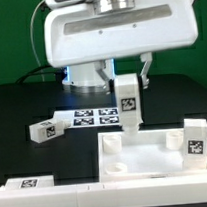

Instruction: Assemble square table

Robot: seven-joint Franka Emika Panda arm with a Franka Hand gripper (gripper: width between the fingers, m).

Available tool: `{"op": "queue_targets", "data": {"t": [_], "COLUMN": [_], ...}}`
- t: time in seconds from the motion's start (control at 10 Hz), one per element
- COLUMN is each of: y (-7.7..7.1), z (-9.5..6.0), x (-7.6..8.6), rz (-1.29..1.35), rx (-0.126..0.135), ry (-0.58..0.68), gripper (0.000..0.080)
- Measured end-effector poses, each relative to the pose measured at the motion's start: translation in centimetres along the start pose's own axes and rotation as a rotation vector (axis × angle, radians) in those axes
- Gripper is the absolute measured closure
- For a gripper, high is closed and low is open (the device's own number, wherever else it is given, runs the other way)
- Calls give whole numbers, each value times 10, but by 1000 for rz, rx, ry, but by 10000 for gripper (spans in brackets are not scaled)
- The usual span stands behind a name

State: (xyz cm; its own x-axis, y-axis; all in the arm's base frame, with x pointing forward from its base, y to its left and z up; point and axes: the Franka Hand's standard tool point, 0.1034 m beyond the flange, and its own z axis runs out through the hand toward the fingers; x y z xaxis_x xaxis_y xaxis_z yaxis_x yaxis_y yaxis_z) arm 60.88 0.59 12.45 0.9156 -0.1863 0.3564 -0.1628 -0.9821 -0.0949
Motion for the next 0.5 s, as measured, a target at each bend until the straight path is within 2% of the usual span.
{"op": "queue_targets", "data": {"t": [0.2, 0.3, 0.5], "y": [4, 3, 9], "z": [2, 5, 14], "x": [2, -3, 0], "rz": [-8, -8, -12], "rx": [-27, -26, -35], "ry": [140, 120, 133], "gripper": [515, 515, 515]}}
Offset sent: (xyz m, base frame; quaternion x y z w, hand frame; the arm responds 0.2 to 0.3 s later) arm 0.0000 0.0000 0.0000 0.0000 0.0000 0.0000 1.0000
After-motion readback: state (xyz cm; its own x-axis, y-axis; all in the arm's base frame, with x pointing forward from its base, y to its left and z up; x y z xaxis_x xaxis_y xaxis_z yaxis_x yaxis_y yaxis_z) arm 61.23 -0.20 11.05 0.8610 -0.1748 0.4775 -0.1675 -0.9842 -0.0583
